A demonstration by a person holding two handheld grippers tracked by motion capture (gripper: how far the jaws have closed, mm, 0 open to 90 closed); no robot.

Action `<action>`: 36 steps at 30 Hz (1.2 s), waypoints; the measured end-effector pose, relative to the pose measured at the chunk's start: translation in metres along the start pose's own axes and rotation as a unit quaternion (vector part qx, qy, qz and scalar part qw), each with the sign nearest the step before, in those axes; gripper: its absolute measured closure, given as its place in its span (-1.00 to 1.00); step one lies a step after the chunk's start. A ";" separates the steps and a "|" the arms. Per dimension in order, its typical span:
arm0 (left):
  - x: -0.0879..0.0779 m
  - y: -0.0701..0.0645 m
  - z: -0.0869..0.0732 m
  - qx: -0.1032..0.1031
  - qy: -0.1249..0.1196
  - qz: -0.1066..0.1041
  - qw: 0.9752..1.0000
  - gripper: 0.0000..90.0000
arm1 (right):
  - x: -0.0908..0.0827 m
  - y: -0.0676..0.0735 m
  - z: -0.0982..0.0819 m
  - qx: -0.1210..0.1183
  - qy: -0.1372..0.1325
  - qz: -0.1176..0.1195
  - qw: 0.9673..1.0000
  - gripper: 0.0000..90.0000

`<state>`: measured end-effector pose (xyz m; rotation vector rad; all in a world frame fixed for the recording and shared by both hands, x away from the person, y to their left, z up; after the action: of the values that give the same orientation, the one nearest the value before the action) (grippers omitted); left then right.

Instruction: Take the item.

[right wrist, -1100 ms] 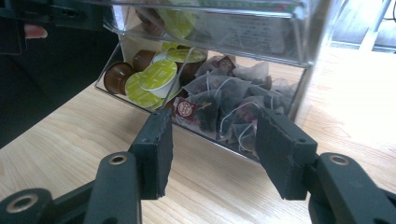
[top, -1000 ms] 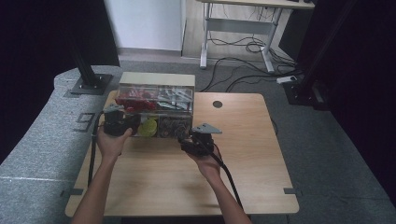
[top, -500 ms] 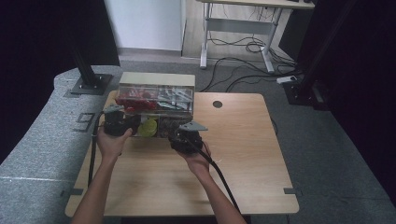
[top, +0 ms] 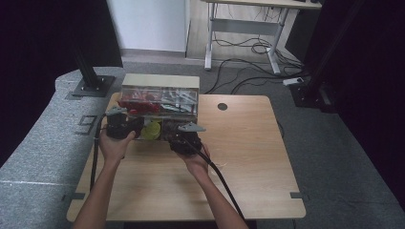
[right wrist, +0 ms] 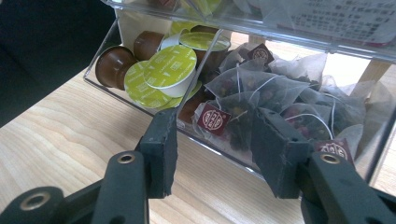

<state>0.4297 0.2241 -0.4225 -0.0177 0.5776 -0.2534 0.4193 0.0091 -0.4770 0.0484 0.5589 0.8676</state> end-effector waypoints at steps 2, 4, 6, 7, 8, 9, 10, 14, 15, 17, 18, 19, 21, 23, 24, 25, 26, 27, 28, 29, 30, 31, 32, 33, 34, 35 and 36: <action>0.000 0.000 0.000 0.000 0.000 0.000 1.000 1.00 | 0.004 -0.001 -0.001 0.001 0.001 -0.002 1.000 0.13; 0.000 0.000 0.000 0.000 0.000 0.000 1.000 1.00 | 0.008 -0.002 -0.002 0.003 0.000 -0.004 1.000 0.13; 0.000 0.000 0.000 0.000 0.000 0.000 1.000 1.00 | 0.013 -0.002 -0.002 0.006 -0.001 -0.008 1.000 0.13; 0.000 0.000 0.000 0.000 0.000 0.000 1.000 1.00 | 0.014 -0.003 -0.002 0.006 -0.001 -0.009 1.000 0.13; 0.000 0.000 0.000 0.001 0.000 0.000 1.000 1.00 | 0.016 -0.003 -0.002 0.006 0.001 -0.010 1.000 0.13; 0.000 0.000 0.000 0.001 0.000 0.000 1.000 1.00 | 0.018 -0.003 -0.002 0.006 0.001 -0.011 1.000 0.13; 0.000 0.001 0.000 0.002 0.000 0.001 1.000 1.00 | 0.019 -0.003 -0.003 0.004 0.003 -0.011 1.000 0.12; 0.000 0.001 0.000 0.001 0.002 0.000 1.000 1.00 | 0.028 -0.004 -0.005 0.002 0.010 -0.018 1.000 0.11; 0.000 0.001 0.000 0.001 0.002 -0.001 1.000 1.00 | 0.030 -0.004 -0.005 0.002 0.011 -0.019 1.000 0.11; 0.000 0.001 0.000 0.001 0.002 -0.002 1.000 1.00 | 0.034 -0.004 -0.005 -0.002 0.012 -0.024 1.000 0.11; 0.000 0.001 0.000 0.001 0.002 -0.001 1.000 1.00 | 0.036 -0.004 -0.004 -0.003 0.012 -0.026 1.000 0.11; 0.000 0.001 0.000 0.000 0.001 -0.002 1.000 1.00 | 0.037 -0.004 -0.004 -0.005 0.013 -0.027 1.000 0.11; 0.000 0.001 0.000 -0.001 0.002 -0.003 1.000 1.00 | 0.040 -0.004 -0.003 -0.009 0.015 -0.033 0.999 0.12; 0.000 0.002 0.000 -0.001 0.002 -0.004 1.000 1.00 | 0.042 -0.004 -0.002 -0.015 0.018 -0.039 0.999 0.16; 0.000 0.002 0.000 -0.001 0.002 -0.004 1.000 1.00 | 0.043 -0.004 -0.002 -0.013 0.019 -0.040 0.999 0.19; 0.000 0.002 0.000 -0.002 0.002 -0.003 1.000 1.00 | 0.044 -0.005 -0.002 -0.015 0.018 -0.041 0.999 0.22; 0.000 0.001 0.000 -0.002 0.002 -0.003 1.000 1.00 | 0.044 -0.006 -0.002 -0.015 0.020 -0.043 0.999 0.24; 0.000 0.001 0.000 -0.002 0.002 -0.003 1.000 1.00 | 0.046 -0.007 -0.002 -0.013 0.024 -0.043 0.999 0.25; 0.000 0.001 0.000 -0.001 0.003 -0.002 1.000 1.00 | 0.047 -0.008 -0.003 -0.013 0.028 -0.043 0.999 0.29; 0.000 0.001 0.000 -0.001 0.002 -0.002 1.000 1.00 | 0.048 -0.009 -0.004 -0.017 0.033 -0.045 0.998 0.33; 0.001 0.001 0.000 0.000 0.002 -0.002 1.000 1.00 | 0.048 -0.010 -0.004 -0.018 0.035 -0.046 0.998 0.36; 0.001 0.001 0.000 -0.001 0.002 -0.002 1.000 1.00 | 0.048 -0.010 -0.005 -0.018 0.035 -0.047 0.998 0.39; 0.001 0.001 0.000 -0.001 0.002 -0.002 1.000 1.00 | 0.048 -0.011 -0.004 -0.017 0.035 -0.046 0.998 0.42; 0.001 0.001 0.000 -0.001 0.002 -0.002 1.000 1.00 | 0.048 -0.011 -0.004 -0.017 0.035 -0.044 0.998 0.47; 0.001 0.001 0.000 -0.001 0.002 -0.002 1.000 1.00 | 0.049 -0.011 -0.004 -0.016 0.035 -0.043 0.998 0.50; 0.001 0.000 0.000 -0.001 0.003 -0.003 1.000 1.00 | 0.050 -0.012 -0.004 -0.019 0.037 -0.044 0.998 0.54; 0.001 0.000 0.000 0.000 0.004 -0.003 1.000 1.00 | 0.051 -0.012 -0.004 -0.018 0.038 -0.044 0.998 0.57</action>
<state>0.4306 0.2240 -0.4235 -0.0186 0.5847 -0.2586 0.4518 0.0379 -0.5062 -0.0425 0.6111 0.7963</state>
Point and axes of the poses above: each handheld gripper's, and its own axes: x roughly forward along the jaws, z roughly out of its top, y roughly to its left, the point moved 3 cm from there along x, roughly forward along the jaws, and after that the axes turned 14 degrees about z, right-handed, at the moved point
